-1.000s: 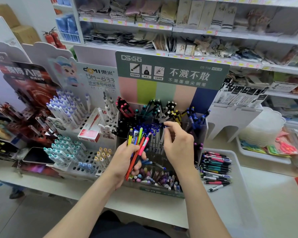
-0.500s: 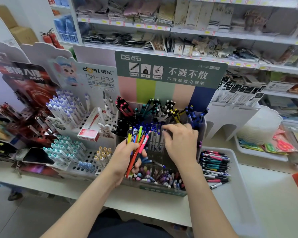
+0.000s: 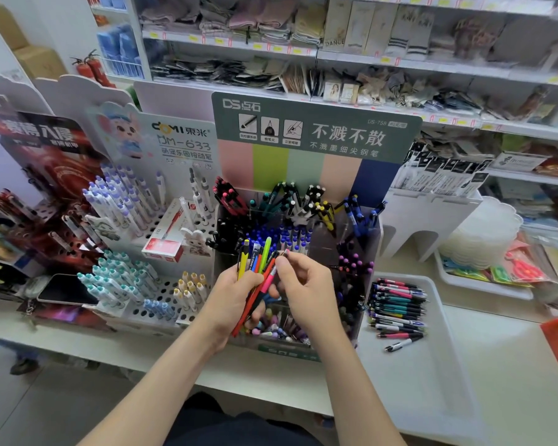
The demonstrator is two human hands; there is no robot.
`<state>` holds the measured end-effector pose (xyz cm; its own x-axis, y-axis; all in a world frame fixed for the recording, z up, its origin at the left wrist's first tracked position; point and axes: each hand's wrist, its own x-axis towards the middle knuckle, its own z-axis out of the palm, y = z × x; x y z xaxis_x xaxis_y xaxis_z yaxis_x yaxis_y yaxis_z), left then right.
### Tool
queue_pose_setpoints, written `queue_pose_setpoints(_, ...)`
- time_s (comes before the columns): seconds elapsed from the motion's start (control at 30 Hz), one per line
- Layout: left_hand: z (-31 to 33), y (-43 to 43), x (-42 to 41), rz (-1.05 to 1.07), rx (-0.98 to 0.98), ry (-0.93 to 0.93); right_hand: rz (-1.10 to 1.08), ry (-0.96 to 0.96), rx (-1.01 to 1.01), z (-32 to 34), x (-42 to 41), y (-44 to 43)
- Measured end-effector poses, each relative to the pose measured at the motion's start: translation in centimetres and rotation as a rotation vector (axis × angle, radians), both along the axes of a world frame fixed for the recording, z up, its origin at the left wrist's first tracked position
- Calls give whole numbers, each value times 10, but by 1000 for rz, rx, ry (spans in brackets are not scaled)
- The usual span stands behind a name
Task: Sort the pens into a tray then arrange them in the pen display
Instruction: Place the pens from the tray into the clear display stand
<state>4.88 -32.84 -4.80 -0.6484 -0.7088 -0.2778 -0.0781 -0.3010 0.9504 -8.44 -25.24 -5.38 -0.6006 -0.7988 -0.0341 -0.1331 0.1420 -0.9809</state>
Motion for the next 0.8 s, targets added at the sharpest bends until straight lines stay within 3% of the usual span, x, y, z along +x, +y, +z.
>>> queue_pose_setpoints(0.2,-7,2,5,58,-82,-83,-325,-43,-235,12,0,-1)
queue_pose_setpoints(0.33,-9,-5,13,125,-164,-129,-383,220,-278,11,-3,0)
queue_pose_setpoints(0.5,-8,-6,18,39,-155,-130,-440,518,-379,8,-13,11)
queue_pose_setpoints(0.6,-8,-1,10,16,-148,-104,-573,536,-447,15,-28,16)
queue_pose_setpoints(0.8,-9,-2,-1,244,-98,-25,-400,498,-565,38,-5,-15)
